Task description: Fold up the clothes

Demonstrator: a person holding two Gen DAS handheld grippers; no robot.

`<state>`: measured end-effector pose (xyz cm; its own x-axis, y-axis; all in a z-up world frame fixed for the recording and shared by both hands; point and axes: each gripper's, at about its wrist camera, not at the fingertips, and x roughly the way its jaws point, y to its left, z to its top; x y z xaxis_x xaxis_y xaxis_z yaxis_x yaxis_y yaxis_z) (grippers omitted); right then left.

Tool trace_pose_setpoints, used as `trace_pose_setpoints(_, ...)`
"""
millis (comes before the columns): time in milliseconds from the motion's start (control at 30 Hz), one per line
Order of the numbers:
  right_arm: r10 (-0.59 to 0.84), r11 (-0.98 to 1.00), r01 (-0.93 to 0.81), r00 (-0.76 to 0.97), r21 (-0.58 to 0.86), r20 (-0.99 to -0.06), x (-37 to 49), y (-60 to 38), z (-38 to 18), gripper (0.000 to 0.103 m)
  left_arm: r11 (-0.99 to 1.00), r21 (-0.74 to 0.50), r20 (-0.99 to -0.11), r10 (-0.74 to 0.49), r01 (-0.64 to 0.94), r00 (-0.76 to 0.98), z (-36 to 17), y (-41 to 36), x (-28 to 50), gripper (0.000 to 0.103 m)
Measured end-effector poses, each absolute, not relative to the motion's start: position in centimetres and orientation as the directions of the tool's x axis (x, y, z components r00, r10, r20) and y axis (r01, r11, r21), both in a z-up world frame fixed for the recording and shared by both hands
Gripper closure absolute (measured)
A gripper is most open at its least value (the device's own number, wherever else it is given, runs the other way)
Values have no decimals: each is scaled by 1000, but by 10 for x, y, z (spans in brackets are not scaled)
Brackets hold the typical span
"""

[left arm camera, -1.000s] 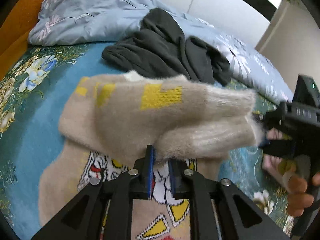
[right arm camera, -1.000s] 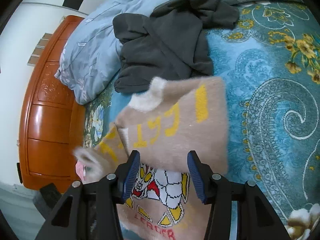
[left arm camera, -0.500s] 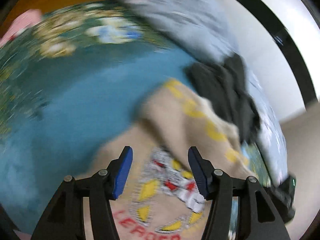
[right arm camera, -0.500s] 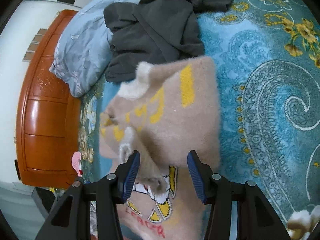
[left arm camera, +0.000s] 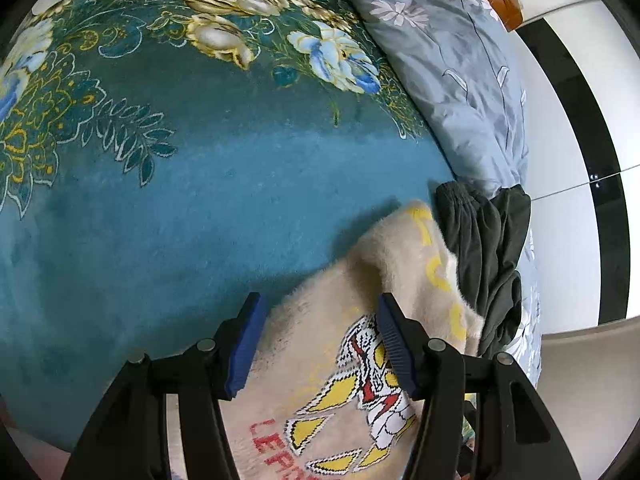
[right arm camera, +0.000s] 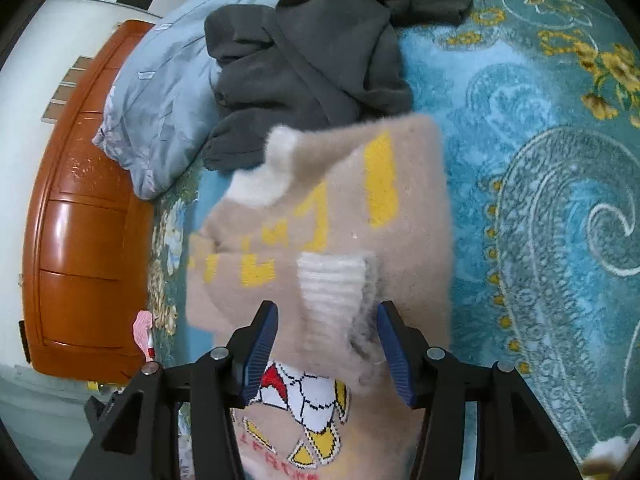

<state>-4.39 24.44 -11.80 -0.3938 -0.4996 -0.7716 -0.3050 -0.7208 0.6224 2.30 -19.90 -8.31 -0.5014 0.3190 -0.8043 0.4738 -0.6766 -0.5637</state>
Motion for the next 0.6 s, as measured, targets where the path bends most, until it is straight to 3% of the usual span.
trace_pose_setpoints(133,-533,-707,-272,-401,653,-745,-48,235,-115,51,-677,-557,-812,323,481,-487,-86,-196,20,44)
trace_pose_setpoints(200,-539,-715,-245,-403,655,-740,-50,228,-109,91,-676,-556,-813,322,483,-484,-88,-197,20,44)
trace_pose_setpoints(233,-527,-734,-236,-396,637,-752,-52,224,-105,94,-675,-557,-813,323,484,-485,-88,-197,20,44)
trace_pose_setpoints(433,-477,-785,-91,-541,613,-692,-45,231,-50,95,-662,-567,-806,326,490,-493,-88,-200,21,44)
trace_pose_setpoints(600,-433,-799,-167,-507,578,-745,-45,255,-64,96,-674,-563,-810,334,479,-482,-90,-196,18,44)
